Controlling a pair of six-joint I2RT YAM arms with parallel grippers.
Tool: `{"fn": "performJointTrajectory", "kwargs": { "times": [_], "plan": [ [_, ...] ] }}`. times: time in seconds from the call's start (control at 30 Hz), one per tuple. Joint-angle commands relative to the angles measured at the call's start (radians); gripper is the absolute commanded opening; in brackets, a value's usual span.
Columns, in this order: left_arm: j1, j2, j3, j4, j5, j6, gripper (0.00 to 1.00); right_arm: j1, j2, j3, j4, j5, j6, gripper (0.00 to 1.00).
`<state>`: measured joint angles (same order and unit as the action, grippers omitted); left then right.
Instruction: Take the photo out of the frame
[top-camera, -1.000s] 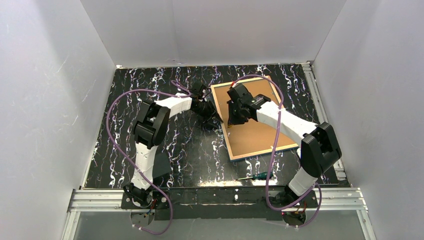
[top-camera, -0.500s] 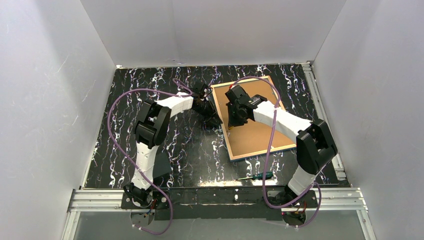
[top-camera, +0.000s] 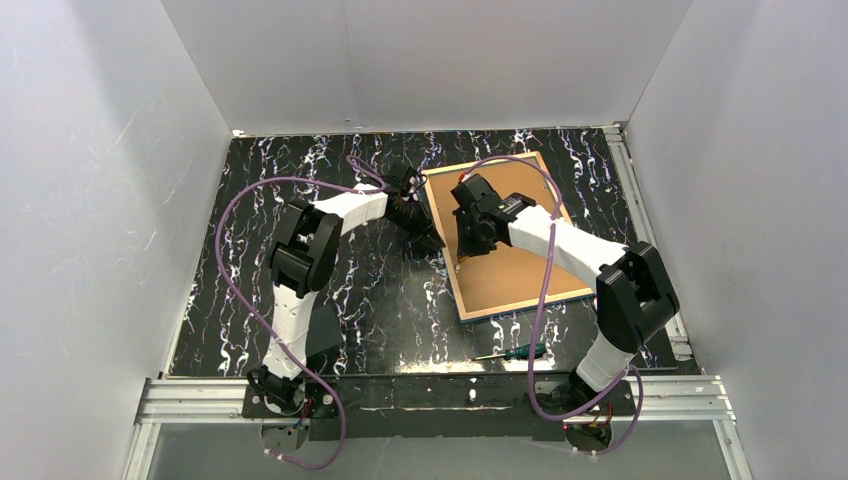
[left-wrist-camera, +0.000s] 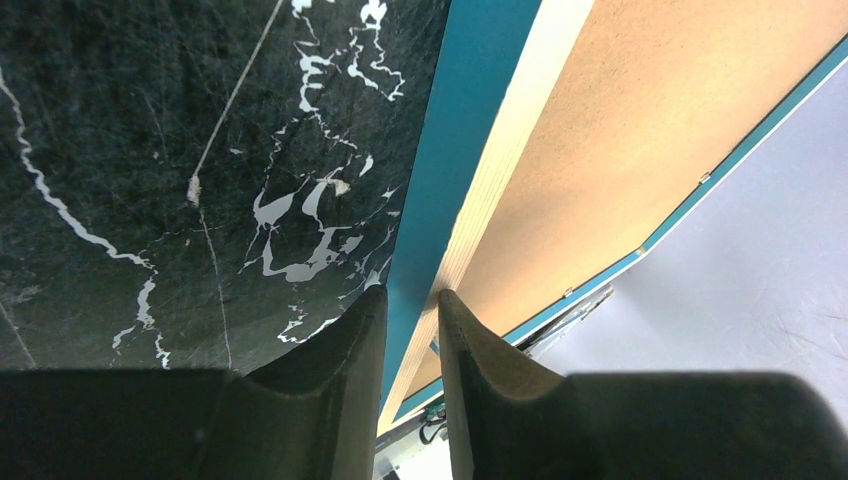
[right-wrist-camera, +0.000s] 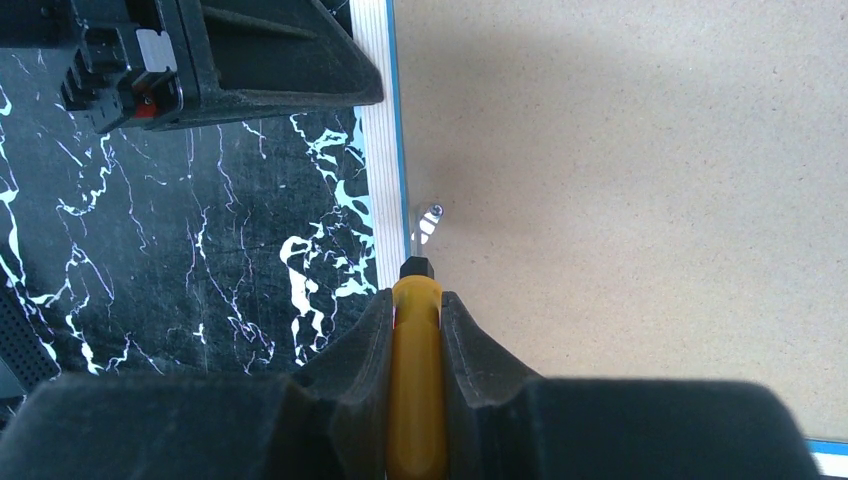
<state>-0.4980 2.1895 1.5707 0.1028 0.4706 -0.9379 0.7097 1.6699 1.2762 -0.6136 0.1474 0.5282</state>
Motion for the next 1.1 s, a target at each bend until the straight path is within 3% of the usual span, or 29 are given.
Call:
{"fn": "performJointTrajectory", "kwargs": {
  "times": [0.0, 0.73, 0.9, 1.07],
  "plan": [
    [-0.002, 0.064, -0.034, -0.186, -0.142, 0.042, 0.23, 0.011, -0.033, -0.035, -0.022, -0.010, 0.005, 0.01],
    [-0.001, 0.064, -0.013, -0.220, -0.148, 0.092, 0.22, 0.053, -0.105, -0.031, -0.153, 0.137, 0.028, 0.01],
    [-0.002, 0.002, -0.030, -0.222, -0.131, 0.134, 0.34, 0.049, -0.378, -0.131, -0.082, 0.085, 0.043, 0.01],
    [0.009, -0.067, -0.036, -0.198, -0.077, 0.165, 0.53, -0.032, -0.452, -0.225, -0.004, 0.007, 0.046, 0.01]
  ]
}}
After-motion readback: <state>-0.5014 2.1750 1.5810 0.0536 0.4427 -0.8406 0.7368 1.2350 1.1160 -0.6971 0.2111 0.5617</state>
